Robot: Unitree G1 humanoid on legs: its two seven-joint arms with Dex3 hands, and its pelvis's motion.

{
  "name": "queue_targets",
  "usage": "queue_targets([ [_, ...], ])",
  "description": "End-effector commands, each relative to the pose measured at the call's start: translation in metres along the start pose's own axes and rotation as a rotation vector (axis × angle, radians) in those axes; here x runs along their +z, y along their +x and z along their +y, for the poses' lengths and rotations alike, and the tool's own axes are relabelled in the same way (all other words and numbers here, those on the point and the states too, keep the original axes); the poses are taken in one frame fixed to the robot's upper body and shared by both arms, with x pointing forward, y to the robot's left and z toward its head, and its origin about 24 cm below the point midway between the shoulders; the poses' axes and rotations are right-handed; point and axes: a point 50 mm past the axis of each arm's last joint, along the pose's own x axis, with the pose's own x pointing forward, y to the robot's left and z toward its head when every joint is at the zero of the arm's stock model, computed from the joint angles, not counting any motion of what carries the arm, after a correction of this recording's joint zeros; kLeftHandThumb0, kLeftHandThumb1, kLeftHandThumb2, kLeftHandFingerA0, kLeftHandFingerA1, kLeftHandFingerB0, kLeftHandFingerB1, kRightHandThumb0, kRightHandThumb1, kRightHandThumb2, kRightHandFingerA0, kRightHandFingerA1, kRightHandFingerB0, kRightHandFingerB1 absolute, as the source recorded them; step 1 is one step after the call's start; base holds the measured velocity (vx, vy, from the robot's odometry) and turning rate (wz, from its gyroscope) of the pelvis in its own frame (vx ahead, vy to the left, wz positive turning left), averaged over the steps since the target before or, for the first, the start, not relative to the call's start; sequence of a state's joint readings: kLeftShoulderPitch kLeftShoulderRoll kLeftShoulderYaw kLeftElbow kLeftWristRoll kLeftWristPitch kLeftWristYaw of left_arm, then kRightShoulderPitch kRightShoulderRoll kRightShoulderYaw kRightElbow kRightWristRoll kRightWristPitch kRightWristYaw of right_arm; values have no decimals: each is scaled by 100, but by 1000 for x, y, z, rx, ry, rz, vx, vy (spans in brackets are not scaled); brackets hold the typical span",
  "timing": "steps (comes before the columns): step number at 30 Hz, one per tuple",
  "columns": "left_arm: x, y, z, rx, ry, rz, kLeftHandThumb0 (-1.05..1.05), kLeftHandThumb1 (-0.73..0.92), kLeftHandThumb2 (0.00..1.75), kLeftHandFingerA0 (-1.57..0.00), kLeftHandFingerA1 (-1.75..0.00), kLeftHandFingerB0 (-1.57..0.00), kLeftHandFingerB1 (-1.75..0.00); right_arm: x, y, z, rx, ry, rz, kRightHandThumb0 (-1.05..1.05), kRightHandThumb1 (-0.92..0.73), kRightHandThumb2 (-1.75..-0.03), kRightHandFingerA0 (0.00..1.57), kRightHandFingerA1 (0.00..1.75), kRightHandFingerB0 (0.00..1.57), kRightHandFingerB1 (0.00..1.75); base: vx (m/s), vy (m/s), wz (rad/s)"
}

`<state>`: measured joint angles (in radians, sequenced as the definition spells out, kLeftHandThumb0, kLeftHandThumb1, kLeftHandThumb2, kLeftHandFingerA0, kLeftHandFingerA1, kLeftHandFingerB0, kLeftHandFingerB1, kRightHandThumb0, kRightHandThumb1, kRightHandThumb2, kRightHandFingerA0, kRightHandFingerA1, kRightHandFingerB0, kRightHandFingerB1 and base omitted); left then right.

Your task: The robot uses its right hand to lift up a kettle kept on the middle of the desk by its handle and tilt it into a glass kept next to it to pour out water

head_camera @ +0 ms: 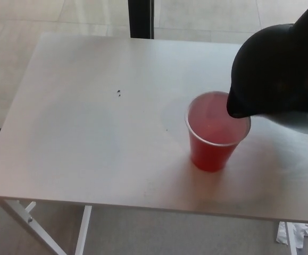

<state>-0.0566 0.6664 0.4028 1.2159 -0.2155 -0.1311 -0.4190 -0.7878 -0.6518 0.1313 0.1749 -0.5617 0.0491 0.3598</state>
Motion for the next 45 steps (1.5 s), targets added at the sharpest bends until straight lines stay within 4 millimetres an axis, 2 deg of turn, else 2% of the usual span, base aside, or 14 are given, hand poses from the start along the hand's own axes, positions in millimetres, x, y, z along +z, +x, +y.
queue_targets([
  [1, 7, -1, 6, 15, 25, 1, -86, 91, 67, -48, -56, -35, -52, 14, 1, -11, -4, -9, -31, -23, -53, -101, 91, 159, 83, 69, 0, 0, 0],
  [4, 9, 0, 6, 16, 38, 3, -86, 74, 112, -44, -62, -31, -59, 23, -2, -15, 5, -15, -46, -25, -53, -93, 95, 157, 82, 70, 0, 0, 0],
  [6, 9, 0, 6, 15, 32, 3, -85, 73, 112, -43, -62, -31, -59, 25, -2, -15, 13, -14, -35, -26, -53, -89, 96, 157, 84, 71, 0, 0, 0],
  [7, 9, 0, 6, 12, 29, 1, -86, 92, 68, -47, -57, -34, -53, 27, -2, -15, 21, -18, -26, -25, -54, -85, 98, 165, 85, 75, 0, 0, 0],
  [8, 10, 0, 6, 12, 30, 0, -86, 92, 68, -47, -57, -34, -53, 26, -2, -15, 22, -18, -21, -25, -54, -85, 98, 165, 85, 75, 0, 0, 0],
  [9, 10, 0, 6, 5, 21, 0, -83, 72, 112, -42, -63, -32, -60, 30, -2, -15, 45, -32, 4, -26, -52, -75, 93, 161, 87, 75, 0, 0, 0],
  [10, 10, 0, 6, 6, 28, -3, -85, 92, 67, -47, -58, -34, -54, 30, -2, -14, 59, -33, 11, -25, -54, -80, 96, 165, 89, 83, 0, 0, 0],
  [26, 17, 2, 5, 10, 50, -12, -86, 92, 67, -48, -56, -34, -52, 45, -9, -11, 83, -154, 0, -32, -53, -88, 92, 175, 73, 163, 0, 0, 0],
  [27, 17, 2, 5, 8, 53, -14, -87, 92, 67, -48, -57, -34, -54, 47, -10, -10, 83, -173, 1, -34, -57, -88, 90, 175, 74, 139, 0, 0, 0],
  [30, 18, 3, 5, 6, 60, -13, -88, 92, 68, -48, -58, -34, -55, 52, -10, -10, 109, -189, 25, -32, -53, -85, 103, 174, 80, 127, 0, 0, 0],
  [36, 22, 4, 4, 8, 43, -19, -85, 92, 67, -48, -56, -35, -53, 67, -12, -10, 98, -252, -5, -34, -56, -83, 91, 175, 68, 169, 0, 0, 0],
  [42, 25, 5, 3, -3, 39, -30, -86, 92, 67, -47, -58, -33, -55, 77, -14, -9, 140, -279, -8, -38, -64, -78, 88, 175, 72, 145, 0, 0, 0],
  [44, 26, 5, 3, 0, 45, -30, -86, 92, 67, -47, -57, -34, -54, 80, -15, -7, 161, -274, -5, -37, -60, -84, 111, 174, 69, 139, 0, 0, 0],
  [45, 26, 5, 3, -1, 43, -29, -85, 73, 112, -43, -63, -31, -60, 81, -15, -6, 162, -275, -4, -38, -61, -82, 92, 175, 72, 157, 0, 0, 0],
])
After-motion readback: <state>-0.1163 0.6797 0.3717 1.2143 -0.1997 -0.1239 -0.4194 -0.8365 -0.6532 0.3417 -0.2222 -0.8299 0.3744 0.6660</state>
